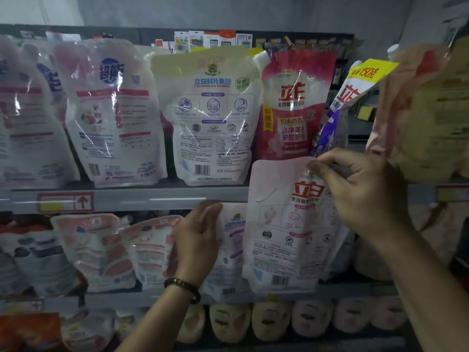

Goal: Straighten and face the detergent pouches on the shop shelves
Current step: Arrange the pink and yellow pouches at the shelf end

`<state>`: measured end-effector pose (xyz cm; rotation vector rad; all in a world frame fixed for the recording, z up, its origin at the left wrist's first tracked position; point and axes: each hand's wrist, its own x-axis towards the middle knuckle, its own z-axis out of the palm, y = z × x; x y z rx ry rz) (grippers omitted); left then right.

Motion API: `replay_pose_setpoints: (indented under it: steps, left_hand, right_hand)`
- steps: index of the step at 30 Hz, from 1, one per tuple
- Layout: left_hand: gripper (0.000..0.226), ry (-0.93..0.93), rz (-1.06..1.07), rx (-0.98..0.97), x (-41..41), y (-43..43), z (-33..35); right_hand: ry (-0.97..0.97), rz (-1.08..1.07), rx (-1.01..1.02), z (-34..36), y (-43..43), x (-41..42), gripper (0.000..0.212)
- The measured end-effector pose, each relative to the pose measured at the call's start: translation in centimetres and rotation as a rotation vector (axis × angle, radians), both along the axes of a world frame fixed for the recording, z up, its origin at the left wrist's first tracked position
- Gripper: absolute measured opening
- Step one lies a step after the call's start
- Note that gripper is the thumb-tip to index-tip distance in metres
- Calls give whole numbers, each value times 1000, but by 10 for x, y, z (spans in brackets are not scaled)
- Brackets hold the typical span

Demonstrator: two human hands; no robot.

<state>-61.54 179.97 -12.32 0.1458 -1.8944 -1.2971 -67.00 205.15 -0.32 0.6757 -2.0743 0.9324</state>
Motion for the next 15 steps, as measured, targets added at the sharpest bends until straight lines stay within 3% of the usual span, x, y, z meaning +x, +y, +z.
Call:
replay_pose_setpoints:
  steps: [10,15]
  left_hand:
    - [19,35,131,149,0,-3,-28]
    - [21,53,101,374,-8,-1,-43]
  right_hand:
    - [8,-63,29,-11,6,-4,37]
    - [16,-74,53,-13,6,-5,39]
